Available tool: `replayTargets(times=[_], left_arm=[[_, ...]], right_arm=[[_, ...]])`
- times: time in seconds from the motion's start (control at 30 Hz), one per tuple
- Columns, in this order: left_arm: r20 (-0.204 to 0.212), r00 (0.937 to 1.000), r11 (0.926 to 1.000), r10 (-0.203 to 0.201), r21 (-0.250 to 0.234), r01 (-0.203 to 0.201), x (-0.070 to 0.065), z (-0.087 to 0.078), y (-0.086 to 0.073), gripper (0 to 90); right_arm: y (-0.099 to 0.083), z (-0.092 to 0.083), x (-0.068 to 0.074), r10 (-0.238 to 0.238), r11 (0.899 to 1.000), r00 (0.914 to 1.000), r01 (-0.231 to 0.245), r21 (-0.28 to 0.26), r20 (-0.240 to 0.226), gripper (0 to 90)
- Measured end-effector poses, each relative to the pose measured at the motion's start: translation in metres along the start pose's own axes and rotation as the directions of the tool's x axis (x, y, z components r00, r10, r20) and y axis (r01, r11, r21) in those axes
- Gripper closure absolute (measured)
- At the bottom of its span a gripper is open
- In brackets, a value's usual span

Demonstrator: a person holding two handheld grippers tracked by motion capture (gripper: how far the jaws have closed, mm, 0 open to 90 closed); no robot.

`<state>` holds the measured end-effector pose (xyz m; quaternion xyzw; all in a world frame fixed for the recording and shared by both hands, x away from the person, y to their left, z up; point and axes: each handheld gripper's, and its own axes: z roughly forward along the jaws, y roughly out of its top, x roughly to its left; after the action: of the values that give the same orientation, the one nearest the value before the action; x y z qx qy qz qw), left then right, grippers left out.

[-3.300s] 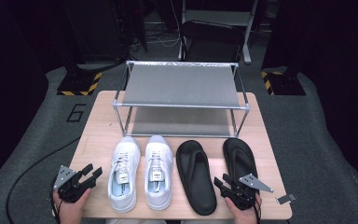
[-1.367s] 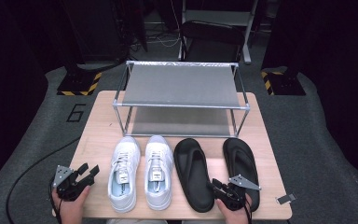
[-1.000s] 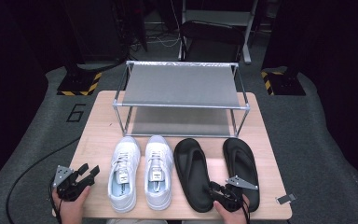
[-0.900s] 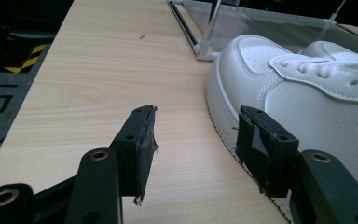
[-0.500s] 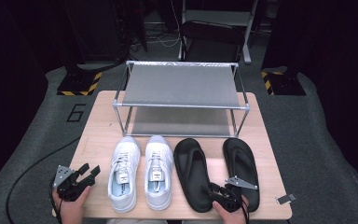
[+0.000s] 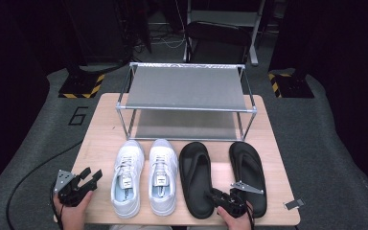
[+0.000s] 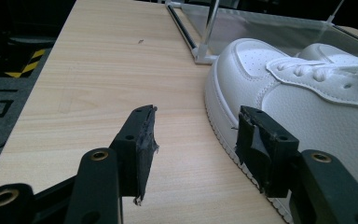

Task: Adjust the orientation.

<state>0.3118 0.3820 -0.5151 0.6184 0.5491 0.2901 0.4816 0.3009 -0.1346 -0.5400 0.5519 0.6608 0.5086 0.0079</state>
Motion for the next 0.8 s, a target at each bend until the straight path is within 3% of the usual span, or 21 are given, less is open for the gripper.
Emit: replayTargets(times=[0.13,0.23,0.5,0.8], left_arm=[[0.0,1.0,1.0,0.001,-0.004,-0.001,0.0001,0.0002,-0.0001,46.5],[-0.001,1.0,1.0,0.0,0.003,0.0,0.0004,-0.0009,0.0002,46.4],[-0.014,0.9999,0.9999,-0.008,-0.015,0.008,0.0009,-0.0011,0.0001,46.4],[-0.018,0.9998,0.9998,-0.007,-0.018,0.006,0.0009,-0.0014,0.0001,46.5]], right_arm=[[0.0004,0.0002,-0.002,0.007,1.0,1.0,-0.007,-0.003,0.005,55.7],[-0.0001,0.0,-0.0025,0.054,0.998,0.9985,-0.054,-0.012,0.003,57.8],[-0.0001,-0.0005,-0.0058,0.12,0.993,0.9926,-0.12,-0.014,-0.021,62.4],[0.0002,-0.0014,-0.0064,0.133,0.99,0.9905,-0.135,-0.05,-0.035,66.1]])
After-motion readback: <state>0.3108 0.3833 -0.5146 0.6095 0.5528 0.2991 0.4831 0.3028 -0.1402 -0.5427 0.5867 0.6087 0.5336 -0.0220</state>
